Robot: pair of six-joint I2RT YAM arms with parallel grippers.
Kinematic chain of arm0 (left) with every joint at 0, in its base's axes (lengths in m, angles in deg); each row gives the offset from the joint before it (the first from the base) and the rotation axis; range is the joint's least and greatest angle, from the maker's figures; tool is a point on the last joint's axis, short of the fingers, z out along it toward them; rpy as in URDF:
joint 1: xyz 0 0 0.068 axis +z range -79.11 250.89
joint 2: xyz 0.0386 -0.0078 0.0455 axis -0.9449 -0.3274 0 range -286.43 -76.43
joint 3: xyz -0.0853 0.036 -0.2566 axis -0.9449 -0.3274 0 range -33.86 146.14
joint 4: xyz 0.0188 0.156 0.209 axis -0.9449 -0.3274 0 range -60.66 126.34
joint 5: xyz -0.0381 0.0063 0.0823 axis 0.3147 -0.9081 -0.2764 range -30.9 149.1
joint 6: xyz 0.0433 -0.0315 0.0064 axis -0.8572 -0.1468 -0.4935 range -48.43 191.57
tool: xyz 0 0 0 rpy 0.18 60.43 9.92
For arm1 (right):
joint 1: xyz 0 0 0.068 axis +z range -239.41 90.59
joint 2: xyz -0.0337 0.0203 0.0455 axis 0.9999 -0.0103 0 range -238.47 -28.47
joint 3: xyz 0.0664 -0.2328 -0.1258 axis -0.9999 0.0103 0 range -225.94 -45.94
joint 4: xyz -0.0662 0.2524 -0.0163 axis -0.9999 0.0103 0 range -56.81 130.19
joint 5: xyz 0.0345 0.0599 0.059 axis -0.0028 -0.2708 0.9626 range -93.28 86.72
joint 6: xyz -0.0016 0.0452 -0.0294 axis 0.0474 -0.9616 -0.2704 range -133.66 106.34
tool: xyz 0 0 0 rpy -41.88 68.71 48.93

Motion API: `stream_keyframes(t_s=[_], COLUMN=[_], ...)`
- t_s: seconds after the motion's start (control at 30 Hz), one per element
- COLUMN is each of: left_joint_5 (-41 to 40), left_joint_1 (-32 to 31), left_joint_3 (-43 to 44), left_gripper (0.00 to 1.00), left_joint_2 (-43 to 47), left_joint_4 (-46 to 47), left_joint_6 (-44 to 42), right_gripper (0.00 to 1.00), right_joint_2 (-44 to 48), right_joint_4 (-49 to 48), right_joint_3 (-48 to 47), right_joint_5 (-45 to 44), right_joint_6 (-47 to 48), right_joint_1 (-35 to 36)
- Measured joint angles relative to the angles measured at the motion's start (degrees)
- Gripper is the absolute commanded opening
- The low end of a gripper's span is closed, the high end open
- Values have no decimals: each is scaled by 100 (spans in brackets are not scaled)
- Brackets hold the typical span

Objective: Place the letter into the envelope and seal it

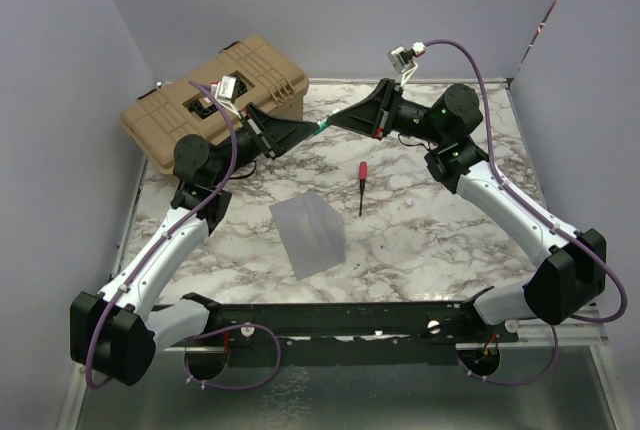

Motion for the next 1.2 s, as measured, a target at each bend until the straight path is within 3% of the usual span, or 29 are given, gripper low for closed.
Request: stream_keyframes(t_s=[0.07, 0.2, 0.4, 0.47, 0.57, 0.67, 1.2], left_joint_5=[2, 0, 26, 50, 61, 66, 127], left_joint_1=[0, 0, 0, 0, 2, 0, 0], left_joint_3=[-11, -35, -37, -37, -37, -37, -24], left_gripper=[38, 29, 1, 0, 0, 0, 0], left_joint_2=[0, 0, 0, 0, 0, -17, -297], left_joint_4=[0, 2, 66, 92, 96, 74, 57], left_joint_6=[-2, -2, 0, -17, -24, -39, -107], right_gripper=[0, 0, 2, 14, 46, 55, 55], right_joint_2=[0, 0, -11, -11, -17, -22, -302], right_joint_4=[0, 2, 15, 13, 17, 57, 706], right_joint_3=[0, 0, 24, 31, 31, 28, -356], right_joint_5=[-2, -2, -11, -13, 0, 70, 533], right_joint_6=[2, 7, 0, -7, -26, -26, 197], right_joint_1=[0, 0, 0, 0, 0, 0, 83])
